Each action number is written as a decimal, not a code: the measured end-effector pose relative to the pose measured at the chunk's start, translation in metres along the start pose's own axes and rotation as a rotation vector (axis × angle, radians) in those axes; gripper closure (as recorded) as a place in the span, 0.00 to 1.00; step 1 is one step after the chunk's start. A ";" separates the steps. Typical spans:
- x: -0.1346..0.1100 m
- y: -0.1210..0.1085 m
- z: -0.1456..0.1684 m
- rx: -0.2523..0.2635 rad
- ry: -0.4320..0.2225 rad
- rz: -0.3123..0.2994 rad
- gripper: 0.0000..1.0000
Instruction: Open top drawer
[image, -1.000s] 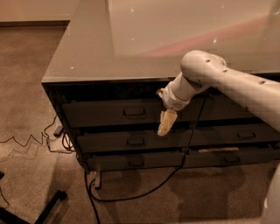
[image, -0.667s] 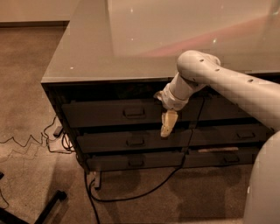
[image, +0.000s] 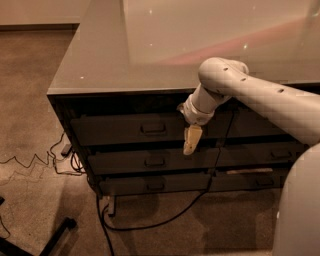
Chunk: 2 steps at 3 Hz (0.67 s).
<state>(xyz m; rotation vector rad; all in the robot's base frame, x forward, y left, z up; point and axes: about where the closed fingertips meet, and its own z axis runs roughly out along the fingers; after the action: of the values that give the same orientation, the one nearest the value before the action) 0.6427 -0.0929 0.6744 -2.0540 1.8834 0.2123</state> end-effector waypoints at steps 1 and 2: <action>0.033 -0.034 -0.009 0.127 0.186 0.051 0.00; 0.044 -0.042 -0.008 0.152 0.253 0.063 0.00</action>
Offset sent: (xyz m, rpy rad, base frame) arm 0.0560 -0.0534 0.0010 -0.3002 -0.1724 -0.1868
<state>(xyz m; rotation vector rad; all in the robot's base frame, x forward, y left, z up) 0.6877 -0.1340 0.6729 -1.9983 2.0415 -0.1797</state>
